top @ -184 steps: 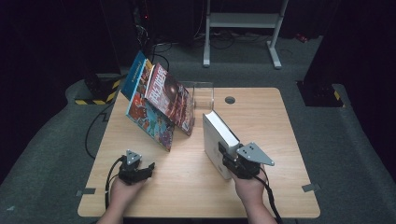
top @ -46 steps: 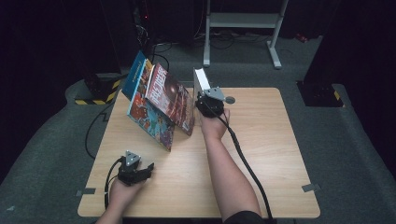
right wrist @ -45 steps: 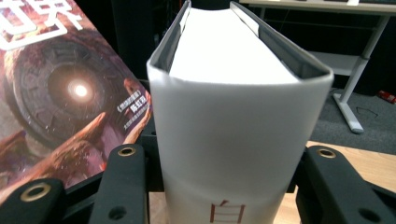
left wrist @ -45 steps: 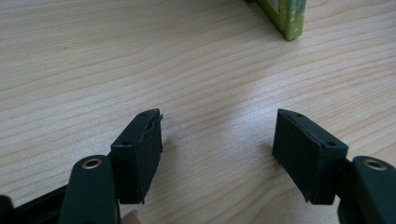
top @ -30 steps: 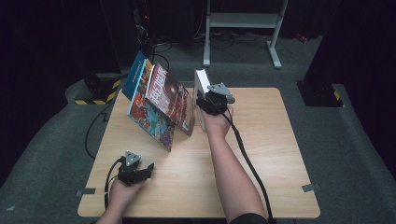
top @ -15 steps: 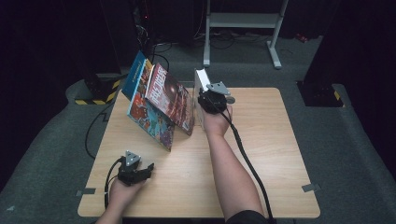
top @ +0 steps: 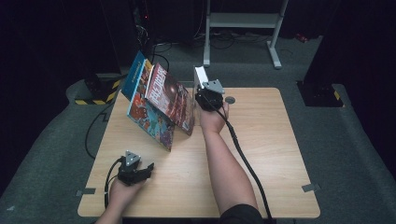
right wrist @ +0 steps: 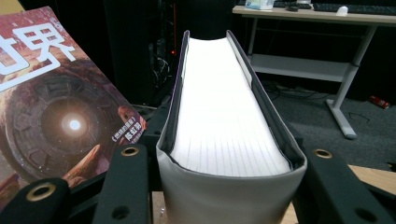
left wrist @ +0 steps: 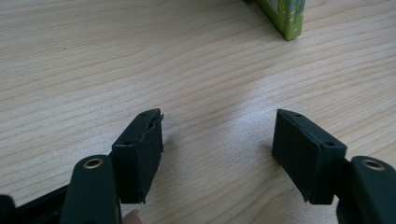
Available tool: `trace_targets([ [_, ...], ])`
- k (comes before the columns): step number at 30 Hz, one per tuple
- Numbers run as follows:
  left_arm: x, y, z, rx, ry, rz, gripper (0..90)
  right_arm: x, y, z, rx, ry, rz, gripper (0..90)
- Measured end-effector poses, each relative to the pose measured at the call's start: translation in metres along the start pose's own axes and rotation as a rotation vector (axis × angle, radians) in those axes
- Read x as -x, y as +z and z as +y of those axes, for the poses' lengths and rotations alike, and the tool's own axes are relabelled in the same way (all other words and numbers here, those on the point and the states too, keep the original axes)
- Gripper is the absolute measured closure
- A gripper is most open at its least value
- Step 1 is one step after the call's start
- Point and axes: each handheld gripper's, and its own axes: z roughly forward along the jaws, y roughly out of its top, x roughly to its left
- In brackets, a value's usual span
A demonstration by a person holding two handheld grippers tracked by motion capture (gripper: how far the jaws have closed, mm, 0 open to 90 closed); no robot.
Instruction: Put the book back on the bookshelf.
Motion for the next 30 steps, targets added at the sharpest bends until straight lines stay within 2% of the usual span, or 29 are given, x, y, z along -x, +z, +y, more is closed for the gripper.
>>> trace_targets([
  [5,0.000,0.000,0.000,0.000,0.001,0.000,33.6,0.001,0.000,-0.002,-0.001,0.012,0.007,53.5],
  [8,0.000,0.000,0.000,0.001,0.000,0.001,33.5,0.006,-0.001,-0.003,-0.003,0.040,0.013,52.1],
  [10,0.000,0.000,0.000,0.001,0.000,0.002,33.5,0.010,-0.002,-0.003,0.001,0.057,0.032,47.8],
  [16,0.000,0.000,0.000,0.001,0.010,0.007,33.5,0.010,-0.006,-0.001,-0.005,0.038,0.067,34.6],
  [18,0.000,0.000,0.000,0.000,0.011,0.005,33.4,0.010,-0.007,-0.002,-0.022,0.049,0.090,31.1],
  [24,0.000,0.000,0.001,-0.002,0.014,0.004,32.3,0.013,-0.018,-0.005,-0.020,0.045,0.122,27.2],
  [30,0.001,0.001,0.001,-0.005,0.008,-0.005,29.9,0.019,-0.026,-0.008,-0.028,0.033,0.135,25.4],
])
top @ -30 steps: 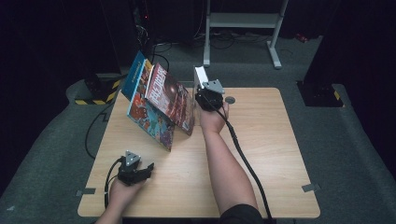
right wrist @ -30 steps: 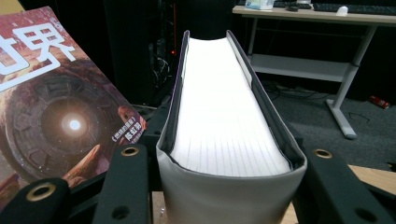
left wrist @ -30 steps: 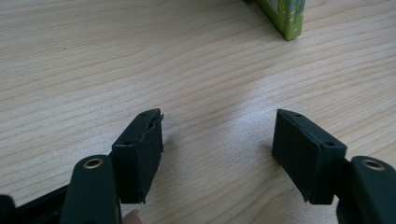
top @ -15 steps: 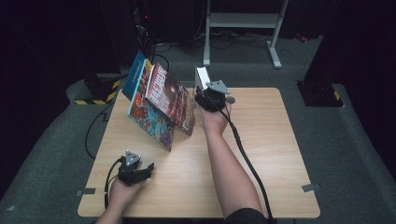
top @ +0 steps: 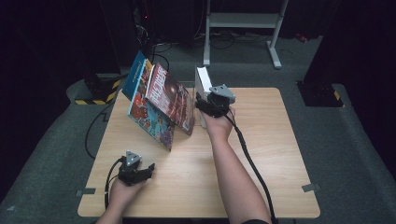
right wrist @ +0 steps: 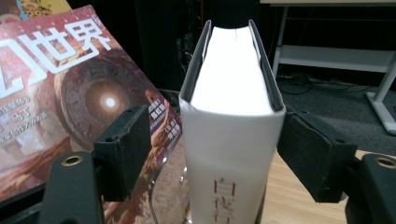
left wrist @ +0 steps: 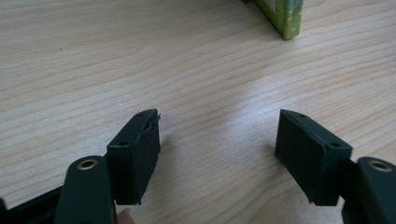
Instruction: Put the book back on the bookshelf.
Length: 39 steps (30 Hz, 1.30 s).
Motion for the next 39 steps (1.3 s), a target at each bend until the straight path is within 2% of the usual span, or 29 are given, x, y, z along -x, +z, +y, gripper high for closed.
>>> trace_targets([
  [5,0.000,0.001,0.001,-0.006,0.009,-0.002,25.7,0.004,-0.004,-0.003,-0.008,0.004,0.006,23.6],
  [9,0.000,0.001,0.001,-0.013,0.008,-0.005,22.7,0.004,-0.006,-0.005,-0.017,-0.014,-0.005,22.1],
  [19,0.000,0.001,0.001,-0.015,0.007,-0.004,22.2,0.007,-0.022,-0.013,-0.021,-0.042,0.022,17.3],
  [23,0.000,0.001,0.002,-0.020,0.018,-0.001,21.6,0.009,-0.032,-0.020,-0.031,-0.054,0.028,16.3],
  [25,0.001,0.002,0.002,-0.017,0.003,-0.006,21.2,0.010,-0.038,-0.024,-0.045,-0.057,0.037,15.6],
  [28,0.000,0.002,0.002,-0.019,0.011,-0.004,20.9,0.013,-0.047,-0.031,-0.042,-0.072,0.040,15.5],
  [33,0.000,0.002,0.002,-0.019,0.012,-0.003,20.9,0.023,-0.062,-0.042,-0.072,-0.051,0.054,15.4],
  [39,0.000,0.002,0.002,-0.018,0.011,-0.006,20.8,0.037,-0.088,-0.058,-0.093,-0.065,0.061,15.2],
])
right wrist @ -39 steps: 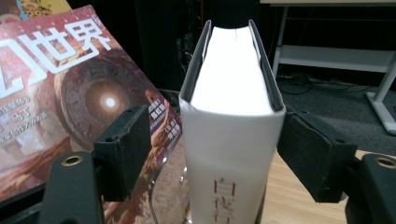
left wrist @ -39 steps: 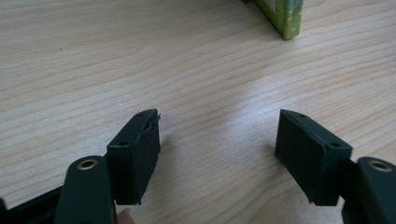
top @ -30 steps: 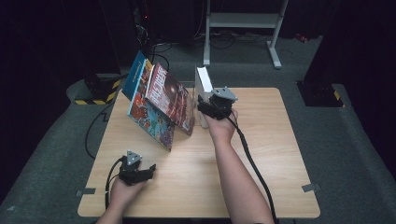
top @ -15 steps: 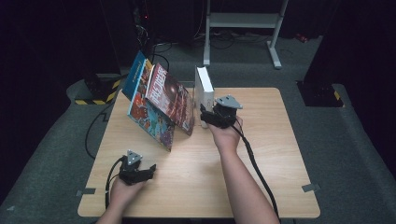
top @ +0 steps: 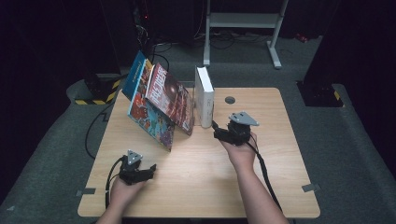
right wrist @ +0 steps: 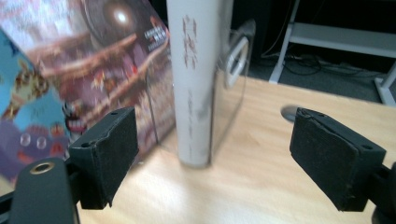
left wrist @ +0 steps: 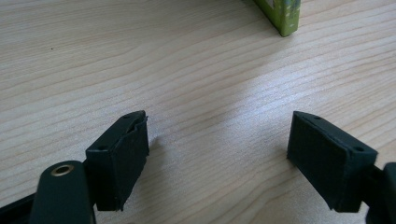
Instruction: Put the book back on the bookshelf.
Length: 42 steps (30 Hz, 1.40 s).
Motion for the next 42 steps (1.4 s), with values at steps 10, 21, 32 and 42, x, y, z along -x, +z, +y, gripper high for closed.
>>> trace_targets([
  [10,0.000,0.000,0.000,-0.001,0.001,0.008,20.7,0.030,-0.047,-0.057,-0.087,0.005,-0.006,15.2],
  [21,0.002,0.000,-0.001,0.005,-0.016,0.007,20.7,0.070,-0.089,-0.127,-0.242,-0.003,-0.089,15.1],
  [32,0.002,0.000,-0.002,0.011,-0.025,0.016,20.8,0.097,-0.103,-0.148,-0.372,0.055,-0.109,16.6],
  [42,0.003,0.000,-0.002,0.011,-0.029,0.023,21.2,0.093,-0.099,-0.147,-0.382,0.053,-0.132,14.6],
])
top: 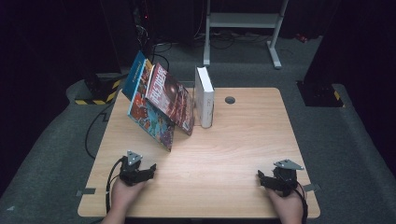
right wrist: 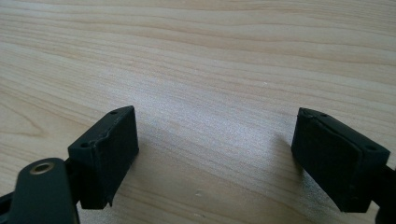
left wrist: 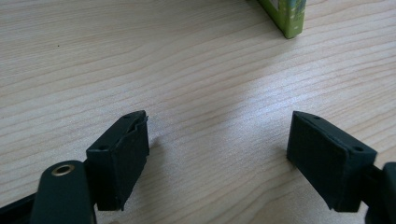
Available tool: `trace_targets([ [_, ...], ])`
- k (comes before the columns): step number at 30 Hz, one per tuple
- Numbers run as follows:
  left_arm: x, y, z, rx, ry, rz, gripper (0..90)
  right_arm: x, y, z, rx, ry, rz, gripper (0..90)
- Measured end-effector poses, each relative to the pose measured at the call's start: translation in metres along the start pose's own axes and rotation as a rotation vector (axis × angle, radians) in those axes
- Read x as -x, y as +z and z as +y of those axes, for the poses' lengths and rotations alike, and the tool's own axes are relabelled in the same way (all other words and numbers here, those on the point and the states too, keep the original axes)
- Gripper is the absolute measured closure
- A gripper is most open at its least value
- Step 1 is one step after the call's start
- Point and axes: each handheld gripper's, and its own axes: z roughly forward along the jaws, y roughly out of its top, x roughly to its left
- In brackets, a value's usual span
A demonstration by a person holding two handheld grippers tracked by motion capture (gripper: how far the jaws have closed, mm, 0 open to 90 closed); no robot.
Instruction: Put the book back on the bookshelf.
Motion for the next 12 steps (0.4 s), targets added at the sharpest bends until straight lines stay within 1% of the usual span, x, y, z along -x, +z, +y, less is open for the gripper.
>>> trace_targets([
  [5,0.0001,0.0001,0.0001,0.001,0.003,0.000,21.2,0.0005,-0.0002,-0.0001,0.006,-0.007,0.003,16.7],
  [7,0.0000,0.0001,0.0001,0.001,0.003,0.000,21.2,0.0004,-0.0004,-0.0002,0.006,-0.003,0.001,17.4],
  [12,-0.0001,0.0000,0.0000,0.000,0.005,-0.004,20.8,0.0006,-0.0001,0.0000,0.009,-0.004,-0.003,17.5],
])
